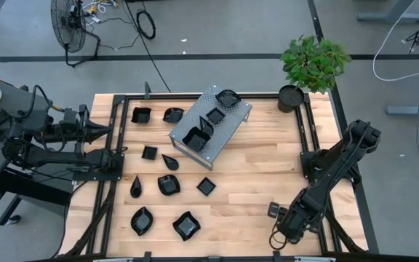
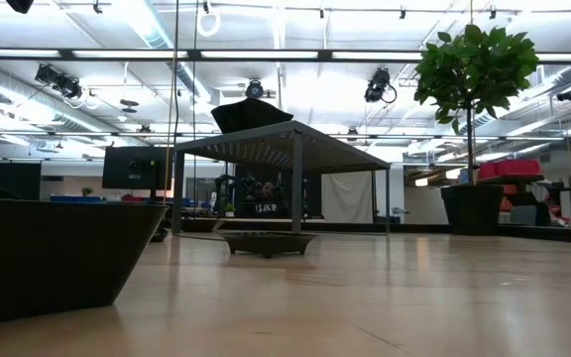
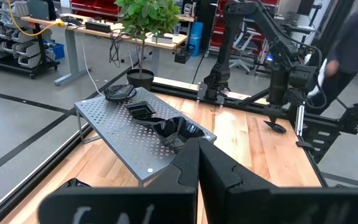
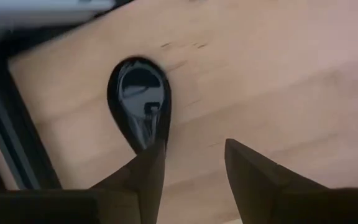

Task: Pick & Place Mini shaped plates
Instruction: Stack the black leaf shaped plate on top of the black leaf shaped plate on the shelf

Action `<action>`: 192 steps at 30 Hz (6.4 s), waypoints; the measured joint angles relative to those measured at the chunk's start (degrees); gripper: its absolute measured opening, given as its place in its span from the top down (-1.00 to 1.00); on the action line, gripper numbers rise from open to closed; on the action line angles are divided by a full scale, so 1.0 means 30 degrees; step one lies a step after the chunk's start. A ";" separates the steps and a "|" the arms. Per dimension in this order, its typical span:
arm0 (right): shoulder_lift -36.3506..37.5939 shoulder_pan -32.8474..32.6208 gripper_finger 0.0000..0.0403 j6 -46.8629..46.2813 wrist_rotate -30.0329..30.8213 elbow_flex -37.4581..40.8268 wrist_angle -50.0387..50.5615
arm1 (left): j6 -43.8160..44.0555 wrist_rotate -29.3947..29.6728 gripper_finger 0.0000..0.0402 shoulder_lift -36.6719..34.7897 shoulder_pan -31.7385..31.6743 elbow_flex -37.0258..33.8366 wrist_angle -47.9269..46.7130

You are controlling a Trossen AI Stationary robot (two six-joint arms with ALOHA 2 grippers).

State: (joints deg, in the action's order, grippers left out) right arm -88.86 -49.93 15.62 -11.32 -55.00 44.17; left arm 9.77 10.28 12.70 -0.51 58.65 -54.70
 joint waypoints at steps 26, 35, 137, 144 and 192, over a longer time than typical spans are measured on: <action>0.0546 -0.4081 0.15 -3.4494 0.3148 0.0233 0.1299 | 0.0002 0.0002 0.97 -0.0003 -0.0002 -0.0001 0.0000; 0.0546 -0.6093 0.15 -4.2885 0.5681 0.1042 0.0508 | 0.0003 0.0000 0.97 -0.0004 0.0000 0.0000 0.0000; -0.3553 -0.2073 0.23 -4.7830 0.2953 -0.4612 0.4624 | 0.0002 0.0000 0.97 -0.0003 -0.0006 -0.0006 0.0000; -0.4972 -0.2200 0.35 -4.7754 0.2911 -0.4612 0.2473 | 0.0002 0.0000 0.97 -0.0002 0.0000 -0.0001 0.0000; -0.5945 -0.4197 0.07 -4.6759 0.1913 -0.4098 0.3622 | 0.0002 0.0007 0.97 -0.0003 -0.0003 -0.0003 0.0000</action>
State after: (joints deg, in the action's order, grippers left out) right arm -106.69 -62.52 -124.66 -5.58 -67.30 55.04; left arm 9.78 10.31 12.69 -0.52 58.64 -54.70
